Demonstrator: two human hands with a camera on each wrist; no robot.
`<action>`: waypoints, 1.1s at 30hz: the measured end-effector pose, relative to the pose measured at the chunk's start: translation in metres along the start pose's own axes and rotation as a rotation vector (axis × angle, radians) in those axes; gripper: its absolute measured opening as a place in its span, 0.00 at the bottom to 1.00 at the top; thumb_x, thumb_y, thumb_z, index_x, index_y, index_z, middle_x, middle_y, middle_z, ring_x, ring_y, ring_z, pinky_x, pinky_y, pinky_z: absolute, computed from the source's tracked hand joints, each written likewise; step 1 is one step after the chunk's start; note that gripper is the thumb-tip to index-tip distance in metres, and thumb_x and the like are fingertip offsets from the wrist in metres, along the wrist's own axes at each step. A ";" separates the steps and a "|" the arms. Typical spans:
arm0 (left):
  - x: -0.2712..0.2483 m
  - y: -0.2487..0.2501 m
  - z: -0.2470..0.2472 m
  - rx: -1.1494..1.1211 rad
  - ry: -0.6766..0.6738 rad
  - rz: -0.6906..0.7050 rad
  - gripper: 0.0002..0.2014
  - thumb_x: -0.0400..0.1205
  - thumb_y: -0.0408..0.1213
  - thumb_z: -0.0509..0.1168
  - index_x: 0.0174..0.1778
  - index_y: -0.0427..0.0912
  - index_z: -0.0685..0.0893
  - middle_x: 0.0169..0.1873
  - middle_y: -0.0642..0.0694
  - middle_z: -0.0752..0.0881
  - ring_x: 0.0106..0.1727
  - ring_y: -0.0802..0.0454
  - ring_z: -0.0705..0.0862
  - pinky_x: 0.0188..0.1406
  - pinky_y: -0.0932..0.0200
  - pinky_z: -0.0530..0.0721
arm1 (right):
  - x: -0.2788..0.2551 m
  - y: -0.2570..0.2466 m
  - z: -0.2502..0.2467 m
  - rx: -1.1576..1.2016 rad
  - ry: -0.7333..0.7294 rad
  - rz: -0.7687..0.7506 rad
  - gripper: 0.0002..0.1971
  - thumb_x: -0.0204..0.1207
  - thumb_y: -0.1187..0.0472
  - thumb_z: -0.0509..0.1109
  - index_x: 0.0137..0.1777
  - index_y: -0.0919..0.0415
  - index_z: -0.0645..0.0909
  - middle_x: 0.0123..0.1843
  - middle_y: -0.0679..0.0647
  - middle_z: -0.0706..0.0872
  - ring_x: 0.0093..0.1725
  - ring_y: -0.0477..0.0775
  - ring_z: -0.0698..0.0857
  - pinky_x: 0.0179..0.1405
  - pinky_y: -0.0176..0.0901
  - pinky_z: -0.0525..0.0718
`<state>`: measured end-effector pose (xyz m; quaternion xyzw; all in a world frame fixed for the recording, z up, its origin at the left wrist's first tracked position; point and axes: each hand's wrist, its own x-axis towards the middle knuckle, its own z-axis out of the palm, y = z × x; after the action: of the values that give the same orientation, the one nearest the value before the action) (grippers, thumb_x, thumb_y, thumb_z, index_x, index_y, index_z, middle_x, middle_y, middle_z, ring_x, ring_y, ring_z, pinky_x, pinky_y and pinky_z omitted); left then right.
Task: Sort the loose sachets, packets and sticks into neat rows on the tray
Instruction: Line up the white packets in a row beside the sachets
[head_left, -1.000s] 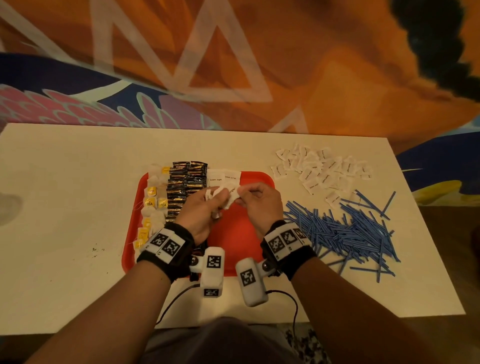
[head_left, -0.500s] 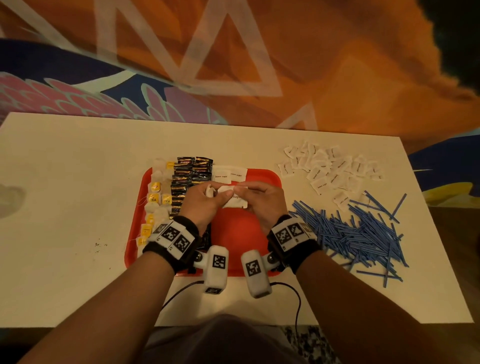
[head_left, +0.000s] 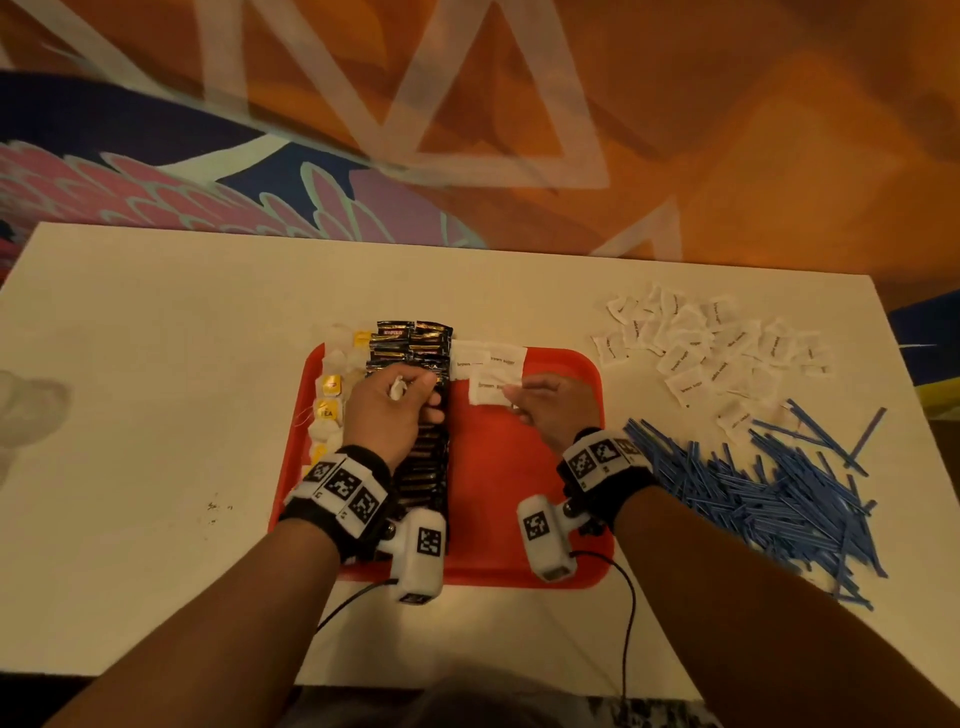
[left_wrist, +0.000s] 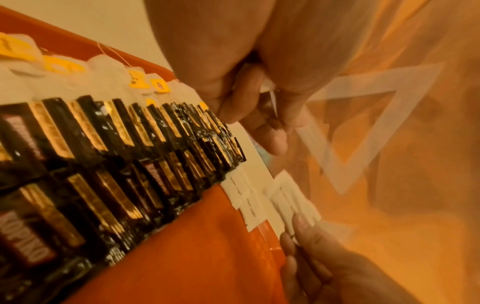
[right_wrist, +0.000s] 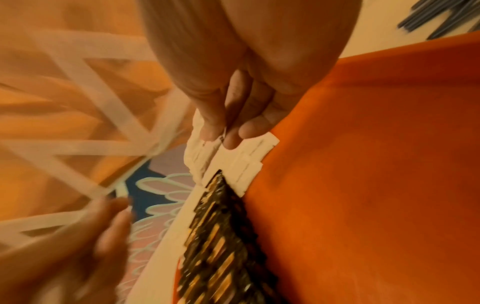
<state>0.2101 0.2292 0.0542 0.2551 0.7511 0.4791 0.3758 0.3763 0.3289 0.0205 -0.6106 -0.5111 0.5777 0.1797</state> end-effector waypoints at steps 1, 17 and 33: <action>0.001 -0.002 -0.005 -0.006 0.000 -0.008 0.04 0.86 0.36 0.67 0.48 0.42 0.87 0.36 0.44 0.90 0.33 0.50 0.90 0.33 0.63 0.84 | 0.011 0.003 -0.001 -0.043 0.016 0.018 0.08 0.70 0.54 0.82 0.45 0.48 0.86 0.44 0.51 0.92 0.41 0.47 0.90 0.51 0.46 0.90; 0.004 -0.025 -0.048 -0.104 0.046 -0.123 0.05 0.86 0.34 0.66 0.47 0.44 0.87 0.33 0.47 0.89 0.29 0.54 0.86 0.22 0.71 0.76 | 0.085 0.010 0.020 -0.364 0.222 0.084 0.12 0.71 0.53 0.80 0.50 0.55 0.83 0.42 0.48 0.84 0.42 0.49 0.80 0.31 0.34 0.74; -0.004 -0.025 -0.055 -0.223 0.008 -0.328 0.09 0.86 0.46 0.65 0.45 0.45 0.83 0.29 0.49 0.81 0.28 0.53 0.76 0.30 0.59 0.76 | 0.074 0.024 0.035 -0.635 0.062 -0.328 0.14 0.73 0.64 0.73 0.58 0.52 0.85 0.58 0.53 0.78 0.61 0.53 0.78 0.55 0.32 0.67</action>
<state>0.1674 0.1868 0.0464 0.0842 0.7265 0.4927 0.4715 0.3406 0.3680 -0.0470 -0.5630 -0.7508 0.3345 0.0868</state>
